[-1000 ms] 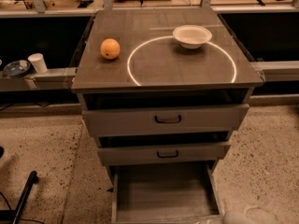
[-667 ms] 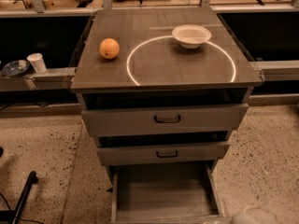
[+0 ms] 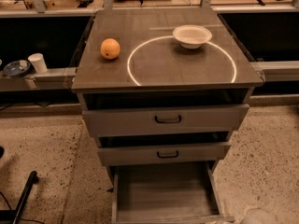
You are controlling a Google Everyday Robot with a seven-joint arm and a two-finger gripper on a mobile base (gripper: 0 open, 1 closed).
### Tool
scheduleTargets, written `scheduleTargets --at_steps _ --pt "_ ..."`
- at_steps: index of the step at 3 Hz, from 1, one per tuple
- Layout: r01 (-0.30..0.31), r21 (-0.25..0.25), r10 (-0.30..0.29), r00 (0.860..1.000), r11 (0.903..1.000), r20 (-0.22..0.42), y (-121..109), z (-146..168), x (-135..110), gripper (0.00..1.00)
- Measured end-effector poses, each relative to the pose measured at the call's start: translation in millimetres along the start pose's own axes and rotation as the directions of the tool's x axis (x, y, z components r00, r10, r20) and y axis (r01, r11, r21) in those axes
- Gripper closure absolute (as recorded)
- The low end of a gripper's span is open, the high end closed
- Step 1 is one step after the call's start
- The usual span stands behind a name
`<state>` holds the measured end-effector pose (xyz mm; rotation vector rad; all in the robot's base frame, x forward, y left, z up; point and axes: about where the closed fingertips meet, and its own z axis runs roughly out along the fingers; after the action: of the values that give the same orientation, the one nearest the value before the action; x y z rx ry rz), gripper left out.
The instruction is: Close bottom drawer
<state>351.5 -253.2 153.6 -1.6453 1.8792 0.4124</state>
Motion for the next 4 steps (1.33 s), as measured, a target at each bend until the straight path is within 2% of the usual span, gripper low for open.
scheduleTargets --at_steps 1,3,4 --pt "-0.017 0.037 0.018 1.000 0.9992 -0.013 -6 8 17 1.00" --pt "0.008 0.098 -0.018 0.995 0.9951 0.100 -43 45 -7 1.00" --pt "0.036 0.128 -0.057 0.985 0.9911 0.164 -66 58 -26 1.00"
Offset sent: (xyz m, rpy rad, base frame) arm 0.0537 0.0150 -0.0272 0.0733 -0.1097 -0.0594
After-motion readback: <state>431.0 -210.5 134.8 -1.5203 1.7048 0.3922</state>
